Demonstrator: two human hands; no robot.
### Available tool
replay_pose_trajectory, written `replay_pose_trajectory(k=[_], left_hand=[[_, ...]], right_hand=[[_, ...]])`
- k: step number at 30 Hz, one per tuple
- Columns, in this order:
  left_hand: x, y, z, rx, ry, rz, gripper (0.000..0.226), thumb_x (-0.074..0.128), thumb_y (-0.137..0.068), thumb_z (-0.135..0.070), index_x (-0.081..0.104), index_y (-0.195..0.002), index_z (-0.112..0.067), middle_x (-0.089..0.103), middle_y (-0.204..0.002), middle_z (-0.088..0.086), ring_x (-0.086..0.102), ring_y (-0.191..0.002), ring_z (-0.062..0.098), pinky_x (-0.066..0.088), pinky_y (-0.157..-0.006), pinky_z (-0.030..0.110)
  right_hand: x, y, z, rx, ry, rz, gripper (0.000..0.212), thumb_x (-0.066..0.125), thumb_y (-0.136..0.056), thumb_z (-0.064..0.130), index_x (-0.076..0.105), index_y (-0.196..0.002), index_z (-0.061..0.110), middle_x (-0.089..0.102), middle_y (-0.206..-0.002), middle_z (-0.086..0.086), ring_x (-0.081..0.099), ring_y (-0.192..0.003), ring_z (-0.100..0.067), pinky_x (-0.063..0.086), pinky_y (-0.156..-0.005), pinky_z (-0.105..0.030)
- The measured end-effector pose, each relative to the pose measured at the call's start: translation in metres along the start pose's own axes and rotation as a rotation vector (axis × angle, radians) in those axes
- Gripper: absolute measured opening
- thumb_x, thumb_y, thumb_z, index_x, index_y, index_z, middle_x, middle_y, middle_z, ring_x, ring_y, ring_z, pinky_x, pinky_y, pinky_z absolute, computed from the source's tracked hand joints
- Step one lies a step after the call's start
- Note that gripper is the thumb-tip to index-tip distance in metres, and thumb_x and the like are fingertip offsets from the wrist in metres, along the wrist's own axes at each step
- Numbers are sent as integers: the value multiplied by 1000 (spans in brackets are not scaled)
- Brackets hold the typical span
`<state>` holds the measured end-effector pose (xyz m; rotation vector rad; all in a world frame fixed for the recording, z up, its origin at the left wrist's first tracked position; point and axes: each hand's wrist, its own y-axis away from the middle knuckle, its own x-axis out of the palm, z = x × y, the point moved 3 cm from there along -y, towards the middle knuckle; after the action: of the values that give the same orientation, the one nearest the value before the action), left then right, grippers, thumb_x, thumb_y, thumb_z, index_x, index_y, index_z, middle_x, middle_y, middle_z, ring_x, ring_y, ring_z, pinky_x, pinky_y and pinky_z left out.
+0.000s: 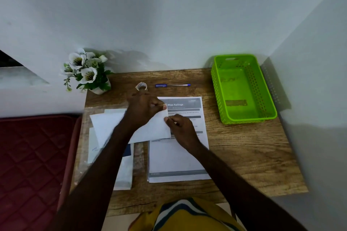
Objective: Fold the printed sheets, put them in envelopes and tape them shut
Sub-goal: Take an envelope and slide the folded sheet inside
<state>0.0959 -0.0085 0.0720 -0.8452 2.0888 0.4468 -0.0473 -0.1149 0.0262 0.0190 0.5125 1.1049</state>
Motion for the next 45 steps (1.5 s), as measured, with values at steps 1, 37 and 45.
replay_pose_trajectory(k=[1, 37, 45], left_hand=[[-3, -2, 0, -37, -13, -6, 19, 71, -92, -41, 81, -100, -27, 78, -106, -6, 62, -114, 17, 33, -111, 55], [52, 24, 26, -554, -29, -502, 33, 68, -94, -34, 67, -115, -8, 70, -111, 16, 68, -98, 36, 53, -85, 44], [14, -9, 45, -327, -352, -469, 34, 66, -94, -18, 62, -123, -1, 62, -120, 24, 58, -110, 43, 49, -86, 48]], right_hand=[[-1, 2, -1, -9, -13, -8, 27, 61, -102, 27, 75, -102, 3, 73, -104, -12, 66, -98, -24, 53, -92, -45], [-24, -59, -16, -267, 514, -308, 16, 69, -95, 15, 78, -108, 11, 70, -116, -6, 69, -98, -23, 46, -76, -21], [-25, -60, -19, -266, 545, -264, 15, 64, -98, 18, 77, -105, 14, 66, -111, -4, 65, -97, -22, 39, -70, -22]])
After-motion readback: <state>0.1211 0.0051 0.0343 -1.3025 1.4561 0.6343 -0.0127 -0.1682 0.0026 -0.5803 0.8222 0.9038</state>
